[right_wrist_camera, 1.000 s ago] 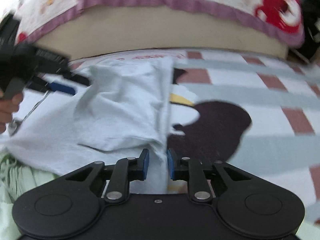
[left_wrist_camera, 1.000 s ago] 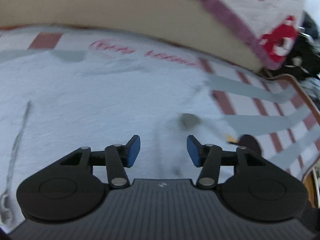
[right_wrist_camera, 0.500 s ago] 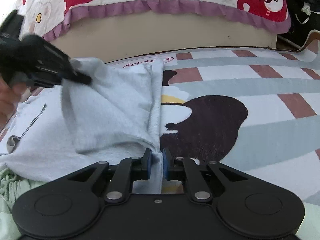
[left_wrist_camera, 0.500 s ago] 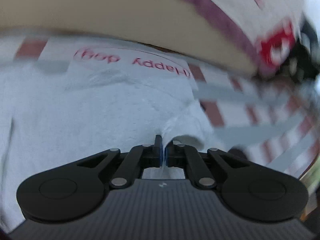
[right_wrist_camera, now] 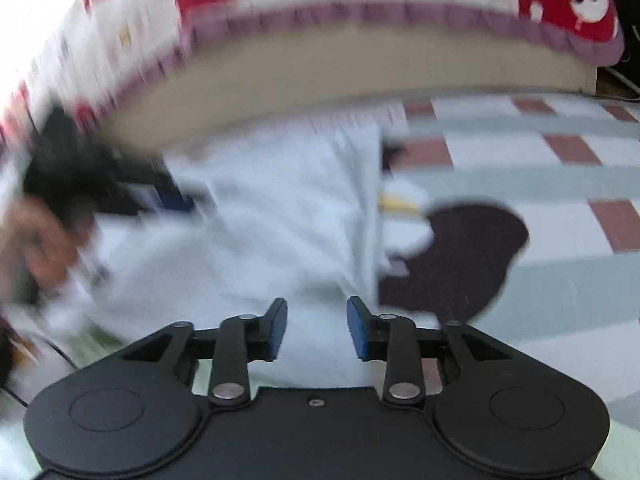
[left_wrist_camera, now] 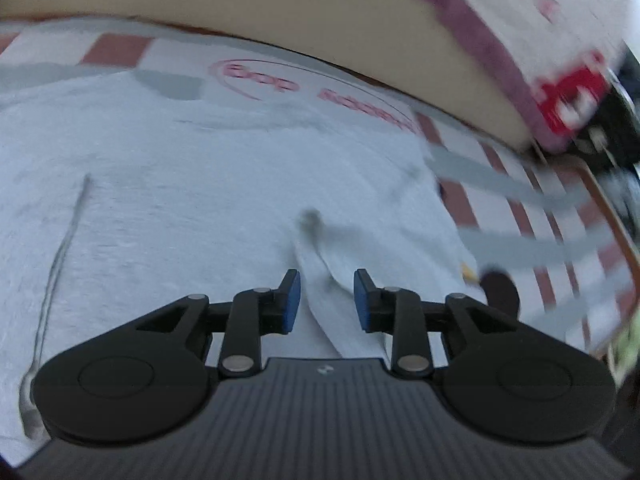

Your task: Fold clothes

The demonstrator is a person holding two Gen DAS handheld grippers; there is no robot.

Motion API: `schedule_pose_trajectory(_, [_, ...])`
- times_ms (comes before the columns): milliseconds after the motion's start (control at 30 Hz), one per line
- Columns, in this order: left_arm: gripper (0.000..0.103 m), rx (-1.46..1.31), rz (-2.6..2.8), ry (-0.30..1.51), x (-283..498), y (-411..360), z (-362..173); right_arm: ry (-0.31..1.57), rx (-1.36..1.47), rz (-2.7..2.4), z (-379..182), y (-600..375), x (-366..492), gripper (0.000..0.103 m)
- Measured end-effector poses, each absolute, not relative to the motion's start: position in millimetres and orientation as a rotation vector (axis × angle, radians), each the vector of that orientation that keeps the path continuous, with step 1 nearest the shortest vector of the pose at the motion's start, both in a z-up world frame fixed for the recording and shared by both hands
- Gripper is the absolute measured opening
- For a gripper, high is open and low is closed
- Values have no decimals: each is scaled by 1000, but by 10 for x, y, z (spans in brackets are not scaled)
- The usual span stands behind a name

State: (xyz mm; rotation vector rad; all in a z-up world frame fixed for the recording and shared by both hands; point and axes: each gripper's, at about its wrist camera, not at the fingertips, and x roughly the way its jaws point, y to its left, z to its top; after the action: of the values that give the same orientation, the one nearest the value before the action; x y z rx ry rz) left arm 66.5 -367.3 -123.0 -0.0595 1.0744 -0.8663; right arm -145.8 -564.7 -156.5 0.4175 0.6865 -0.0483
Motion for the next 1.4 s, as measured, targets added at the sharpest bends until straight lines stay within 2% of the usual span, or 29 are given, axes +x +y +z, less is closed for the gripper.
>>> schedule_pose_trajectory(100, [28,9,-1044,1036,375,-3753,-1251,668,531,-21,-1302,-5863,-1224,45])
schedule_pose_trajectory(200, [28,83,-1130,995,150,-3866,-1352,719,503,-45,-1161,-6094,-641,45])
schedule_pose_trajectory(367, [29,49,-1124,1057,143,-3993,-1531,870,507,-67,-1248,-6318,336,46])
schedule_pose_trajectory(400, [32,49,-1116,1082,148,-4007,-1552,916,521,-65,-1290,-6339,503,46])
schedule_pose_trajectory(433, [41,49,-1108,1106,152,-4022,-1573,942,518,-82,-1314,-6338,619,46])
schedule_pose_trajectory(500, [46,64,-1088,1120,126,-4112,-1555,979,497,-94,-1365,-6303,734,46])
schedule_pose_trajectory(533, [55,79,-1087,1118,98,-4153,-1542,998,487,-100,-1391,-6286,791,46])
schedule_pose_trajectory(600, [58,119,-1079,1113,35,-4232,-1543,1037,489,-123,-1437,-6250,841,50])
schedule_pose_trajectory(633, [54,139,-1070,1103,8,-4257,-1549,1056,489,-125,-1457,-6243,866,50])
schedule_pose_trajectory(700, [11,179,-1043,1069,-40,-4284,-1569,1070,457,-155,-1475,-6212,898,56])
schedule_pose_trajectory(733, [3,179,-1037,1061,-45,-4271,-1569,1065,448,-169,-1482,-6212,911,58])
schedule_pose_trajectory(867, [2,119,-1040,1054,-5,-4139,-1538,1027,456,-163,-1623,-6237,989,59])
schedule_pose_trajectory(933, [2,89,-1041,1050,15,-4073,-1523,980,423,-167,-1707,-6206,980,56])
schedule_pose_trajectory(1000, [2,58,-1042,1047,35,-4007,-1507,933,390,-171,-1789,-6175,972,7])
schedule_pose_trajectory(1200, [2,-5,-1005,1092,25,-3755,-1471,838,375,-255,-1779,-6306,844,6])
schedule_pose_trajectory(1400, [3,-36,-972,1168,95,-3653,-1658,864,332,-262,-1857,-6248,918,6])
